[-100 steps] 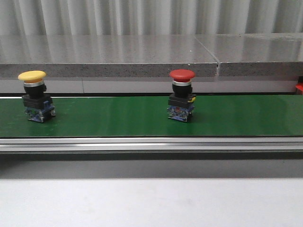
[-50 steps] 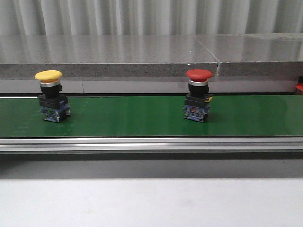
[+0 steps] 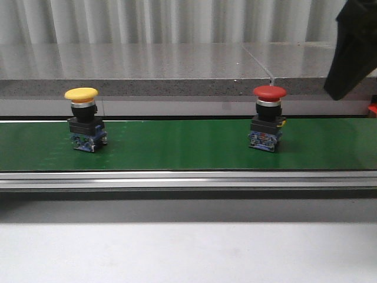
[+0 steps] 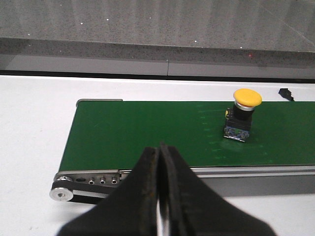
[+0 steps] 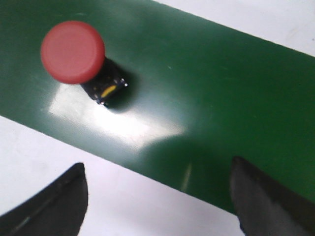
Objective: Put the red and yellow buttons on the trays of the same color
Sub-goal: 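Lower the right gripper onto the red button on the belt and grasp, then carry the red button into the red tray and open the right gripper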
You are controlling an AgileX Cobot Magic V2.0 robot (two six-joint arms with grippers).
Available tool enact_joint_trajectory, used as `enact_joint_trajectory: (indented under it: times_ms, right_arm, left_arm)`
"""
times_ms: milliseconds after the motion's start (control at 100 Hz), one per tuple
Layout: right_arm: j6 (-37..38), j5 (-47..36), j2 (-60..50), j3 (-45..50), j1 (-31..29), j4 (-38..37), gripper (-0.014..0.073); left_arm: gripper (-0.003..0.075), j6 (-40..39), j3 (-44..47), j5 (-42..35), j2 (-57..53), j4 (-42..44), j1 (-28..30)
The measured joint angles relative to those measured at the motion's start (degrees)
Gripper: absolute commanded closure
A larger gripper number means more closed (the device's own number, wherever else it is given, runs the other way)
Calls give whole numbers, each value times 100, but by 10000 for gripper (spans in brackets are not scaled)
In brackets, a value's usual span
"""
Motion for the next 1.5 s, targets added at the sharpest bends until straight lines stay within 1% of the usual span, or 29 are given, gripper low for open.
enact_joint_trajectory:
  times_ms: [130,320,690,760,810,860,880,890,900,930,1000,1090,1170,1260,1380,1500]
  right_arm:
    - [0,-60,463,-278,128,2,4]
    - [0,-107,1070,-640,156,23,4]
    - [-4,-264,1597,-957,156,43,12]
    - [-4,-287,1666,-957,156,43,74]
    - [-4,-301,1683,-957,156,43,148]
    - [-4,-322,1697,-957,156,43,251]
    - [-4,-322,1697,-957,156,43,277]
    - [-4,-322,1697,-957,156,43,316]
    - [-4,-322,1697,-957,156,43,316]
    - [-4,-330,1697,-957,156,43,375]
    - [-4,-330,1697,-957,156,43,453]
    - [-4,-312,1697,-988,156,43,464]
    - [-4,-74,1697,-1149,112,43,464]
    - [-14,271,1697,-1522,-84,43,464]
    - [-14,628,1697,-2239,-619,33,464]
    - [-14,679,1697,-2952,-1417,22,464]
  left_arm:
    - [741,0,0,0,0,0,0]
    - [741,0,0,0,0,0,0]
    - [741,0,0,0,0,0,0]
    - [741,0,0,0,0,0,0]
    - [741,0,0,0,0,0,0]
    - [741,0,0,0,0,0,0]
    - [741,0,0,0,0,0,0]
    - [741,0,0,0,0,0,0]
    - [741,0,0,0,0,0,0]
    - [741,0,0,0,0,0,0]
    - [741,0,0,0,0,0,0]
    - [741,0,0,0,0,0,0]
    - [741,0,0,0,0,0,0]
    - [741,0,0,0,0,0,0]
    - [741,0,0,0,0,0,0]
    - [741,0,0,0,0,0,0]
